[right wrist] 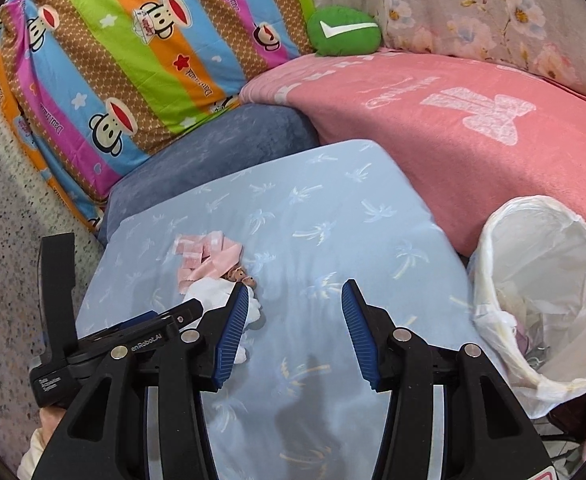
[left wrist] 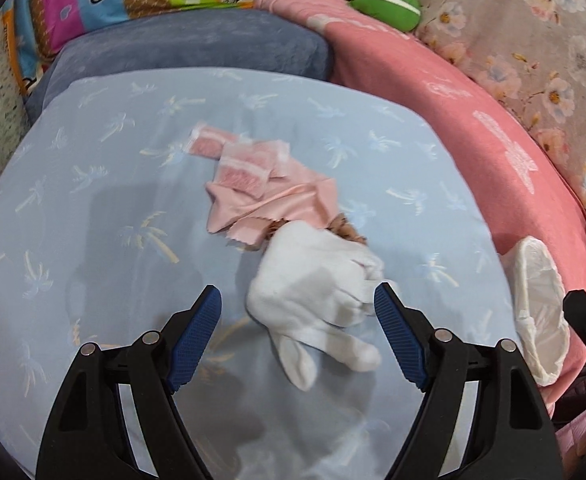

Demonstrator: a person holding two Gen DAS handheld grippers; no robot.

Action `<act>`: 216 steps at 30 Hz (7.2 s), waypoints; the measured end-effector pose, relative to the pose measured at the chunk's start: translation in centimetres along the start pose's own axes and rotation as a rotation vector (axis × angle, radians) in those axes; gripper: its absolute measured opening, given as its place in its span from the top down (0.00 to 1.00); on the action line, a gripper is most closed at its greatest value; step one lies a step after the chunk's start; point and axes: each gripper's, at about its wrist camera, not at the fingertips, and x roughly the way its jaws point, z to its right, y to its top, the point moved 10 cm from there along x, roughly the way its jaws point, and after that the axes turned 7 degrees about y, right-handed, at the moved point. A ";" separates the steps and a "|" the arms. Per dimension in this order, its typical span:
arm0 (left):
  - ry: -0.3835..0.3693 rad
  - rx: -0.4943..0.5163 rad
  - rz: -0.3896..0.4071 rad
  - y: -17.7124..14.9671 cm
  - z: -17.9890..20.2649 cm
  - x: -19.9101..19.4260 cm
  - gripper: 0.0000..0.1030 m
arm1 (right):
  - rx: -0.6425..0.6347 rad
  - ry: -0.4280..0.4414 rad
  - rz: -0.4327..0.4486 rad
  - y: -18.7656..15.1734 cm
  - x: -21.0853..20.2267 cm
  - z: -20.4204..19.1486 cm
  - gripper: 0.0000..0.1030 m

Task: Collect trash
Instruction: 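Move the left tool back to the cushion and grasp the other white glove, then grasp the brown beaded string with the right tool while the left tool holds the glove, then carry the glove and beaded string over the wastebasket and open both tools, then move both open tools back over the pink cloth on the cushion, then grasp the pink cloth with the right tool while the left tool grasps a pink sachet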

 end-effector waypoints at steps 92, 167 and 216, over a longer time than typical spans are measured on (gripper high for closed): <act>-0.269 0.395 0.310 1.4 24.3 -15.8 0.86 | 0.138 -0.125 0.344 7.5 -19.8 13.8 0.93; -0.117 0.194 0.262 2.6 14.2 -11.7 0.24 | 0.038 -0.080 0.228 5.2 -13.1 6.7 0.55; 0.060 -0.020 0.043 8.0 -4.3 6.2 0.34 | -0.102 -0.022 -0.167 -0.8 19.6 -6.0 0.77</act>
